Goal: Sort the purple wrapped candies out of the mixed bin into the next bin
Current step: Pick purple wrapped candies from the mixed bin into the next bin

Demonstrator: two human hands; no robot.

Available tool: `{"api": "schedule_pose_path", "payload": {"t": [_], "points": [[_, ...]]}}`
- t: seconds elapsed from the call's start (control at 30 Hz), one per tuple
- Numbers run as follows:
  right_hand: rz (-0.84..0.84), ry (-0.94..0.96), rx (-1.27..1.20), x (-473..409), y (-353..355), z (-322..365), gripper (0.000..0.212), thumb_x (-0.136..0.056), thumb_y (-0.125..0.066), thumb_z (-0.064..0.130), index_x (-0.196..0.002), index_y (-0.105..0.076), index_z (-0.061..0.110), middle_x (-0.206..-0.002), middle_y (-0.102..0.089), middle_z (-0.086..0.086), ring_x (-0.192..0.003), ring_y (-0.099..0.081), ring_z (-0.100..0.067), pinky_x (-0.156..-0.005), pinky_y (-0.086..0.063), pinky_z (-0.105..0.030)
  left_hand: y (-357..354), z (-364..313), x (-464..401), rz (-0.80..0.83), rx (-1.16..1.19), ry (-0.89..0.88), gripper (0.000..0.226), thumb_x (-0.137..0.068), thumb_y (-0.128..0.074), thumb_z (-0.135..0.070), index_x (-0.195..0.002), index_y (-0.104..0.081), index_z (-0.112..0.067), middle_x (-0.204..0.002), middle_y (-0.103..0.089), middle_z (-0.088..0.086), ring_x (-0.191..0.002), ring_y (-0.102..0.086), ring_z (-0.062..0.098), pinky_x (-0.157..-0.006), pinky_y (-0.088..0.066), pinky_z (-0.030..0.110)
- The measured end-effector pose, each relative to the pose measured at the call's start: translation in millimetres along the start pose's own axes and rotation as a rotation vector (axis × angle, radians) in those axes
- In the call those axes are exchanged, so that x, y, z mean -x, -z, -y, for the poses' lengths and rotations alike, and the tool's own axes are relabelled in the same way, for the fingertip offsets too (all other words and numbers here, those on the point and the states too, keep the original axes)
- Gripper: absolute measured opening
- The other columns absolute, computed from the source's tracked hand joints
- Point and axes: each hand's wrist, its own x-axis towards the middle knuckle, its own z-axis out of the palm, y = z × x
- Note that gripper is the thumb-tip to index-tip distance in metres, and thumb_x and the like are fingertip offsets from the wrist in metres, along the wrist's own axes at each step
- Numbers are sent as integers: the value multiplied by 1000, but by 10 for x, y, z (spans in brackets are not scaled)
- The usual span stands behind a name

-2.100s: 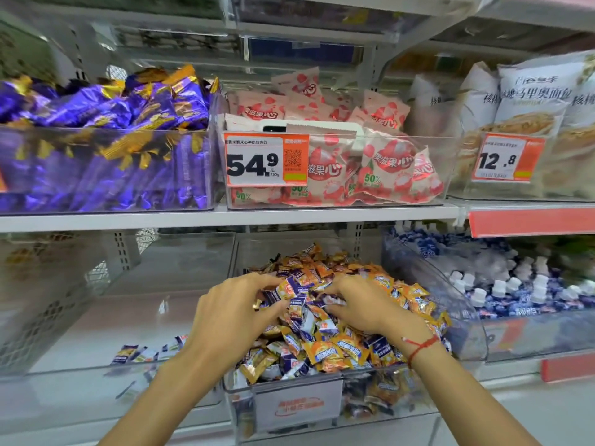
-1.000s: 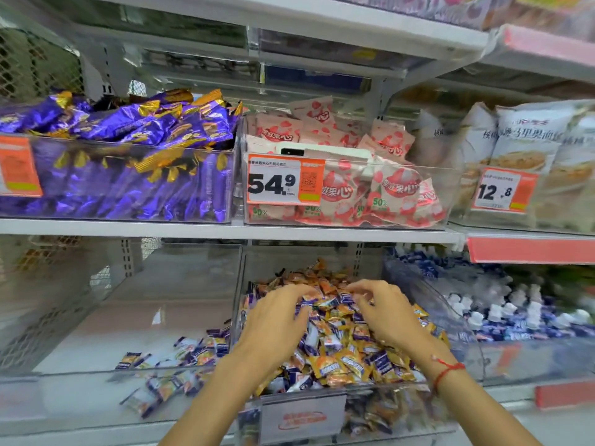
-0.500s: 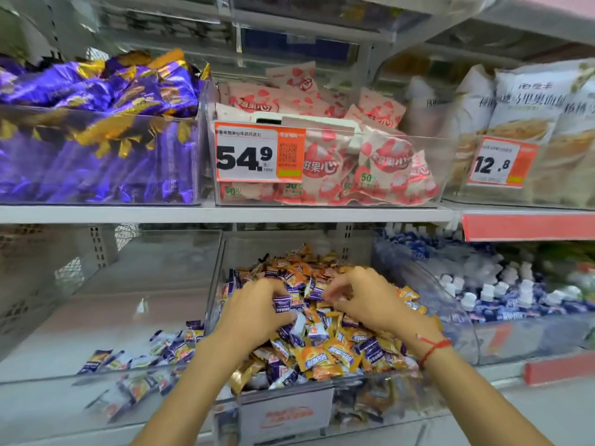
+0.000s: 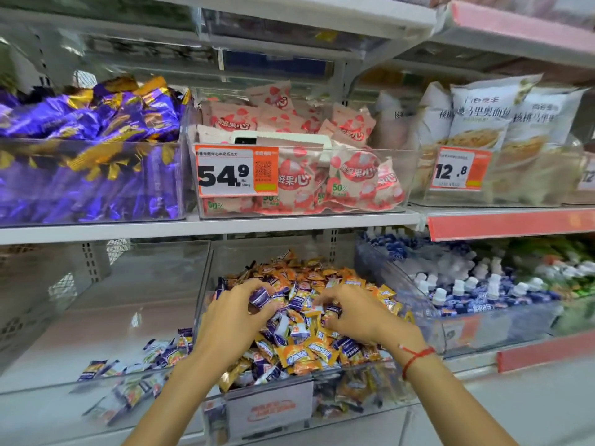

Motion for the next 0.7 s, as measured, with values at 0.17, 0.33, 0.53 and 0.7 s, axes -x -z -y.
{"api": "schedule_pose_path", "payload": {"t": [0.17,0.33,0.53,0.7], "points": [[-87,11,-107,-17,137,-91,27,-82,-72,16,-104,-67,29,-117,-59,1,-99,-53,-11,-81,-45,-29,20,95,57,52,-62,-57,20,-91,-55,-50,-110,-52,-44,-88,-72,-4,-67,-63,7,-64,-49,22],[-108,-36,-339,-125,156,-38,37,-88,-41,-8,-100,-53,25,-126,-46,-3,-81,-49,-5,-62,-38,-20,42,109,95,16,42,-64,14,-94,-53,-46,-107,-50,-42,-71,-65,-4,-64,-61,12,-65,-52,35],[35,-179,-150,-591,-218,294,17,-95,-55,33,-95,-54,16,-115,-49,-11,-108,-56,-31,-77,-45,-33,-78,60,68,-77,208,9,13,-93,-59,-37,-105,-54,-37,-78,-67,-7,-72,-65,14,-65,-52,34],[-86,-120,-69,-526,-225,276,39,-85,-73,30,-114,-64,5,-119,-64,-10,-108,-60,-27,-82,-48,-32,-81,99,33,-64,81,15,20,-93,-58,-38,-113,-53,-37,-93,-70,-4,-80,-64,13,-73,-54,35]]}}
